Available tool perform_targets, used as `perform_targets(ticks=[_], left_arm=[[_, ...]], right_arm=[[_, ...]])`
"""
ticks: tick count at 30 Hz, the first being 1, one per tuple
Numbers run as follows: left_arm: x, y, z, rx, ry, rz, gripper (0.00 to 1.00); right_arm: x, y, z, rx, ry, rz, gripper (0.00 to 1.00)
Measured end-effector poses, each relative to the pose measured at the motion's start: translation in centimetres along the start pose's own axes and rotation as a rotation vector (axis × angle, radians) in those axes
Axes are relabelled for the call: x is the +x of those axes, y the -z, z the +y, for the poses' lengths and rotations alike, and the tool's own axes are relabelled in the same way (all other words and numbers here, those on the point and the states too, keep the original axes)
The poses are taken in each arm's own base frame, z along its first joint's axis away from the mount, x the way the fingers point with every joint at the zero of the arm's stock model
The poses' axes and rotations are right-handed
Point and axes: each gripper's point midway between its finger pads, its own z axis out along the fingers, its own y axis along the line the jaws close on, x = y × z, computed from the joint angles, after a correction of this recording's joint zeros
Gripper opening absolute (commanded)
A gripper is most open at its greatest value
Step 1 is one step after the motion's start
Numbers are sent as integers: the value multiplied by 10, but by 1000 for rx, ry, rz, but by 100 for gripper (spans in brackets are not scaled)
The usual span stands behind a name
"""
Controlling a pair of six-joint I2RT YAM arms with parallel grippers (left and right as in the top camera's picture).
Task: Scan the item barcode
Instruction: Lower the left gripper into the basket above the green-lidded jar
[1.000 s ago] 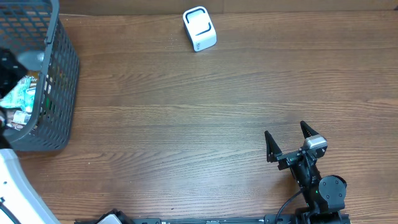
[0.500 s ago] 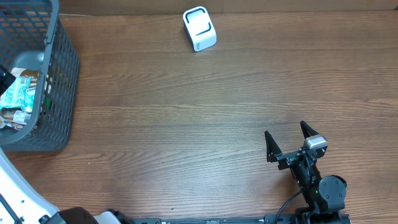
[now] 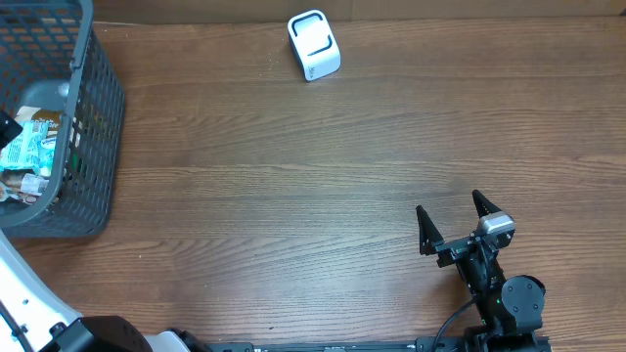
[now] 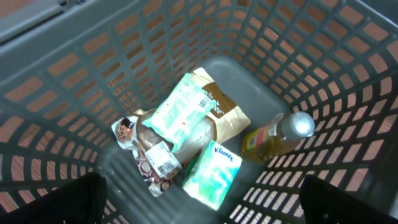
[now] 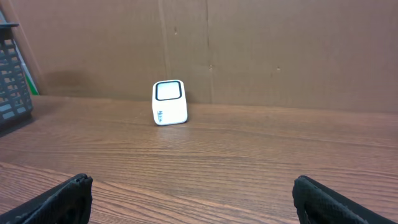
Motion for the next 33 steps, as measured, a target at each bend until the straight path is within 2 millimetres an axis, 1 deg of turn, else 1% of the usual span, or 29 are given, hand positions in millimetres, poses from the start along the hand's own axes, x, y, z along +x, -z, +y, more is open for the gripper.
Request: perform_targets(ticks=[8,33], left_arm=[[-3,0,1,-8,-5,-12,100],[-2,0,2,-11,-4,-8,100]], right_arm=[[0,0,0,0,-1,1,100],[0,0,0,0,0,0,100]])
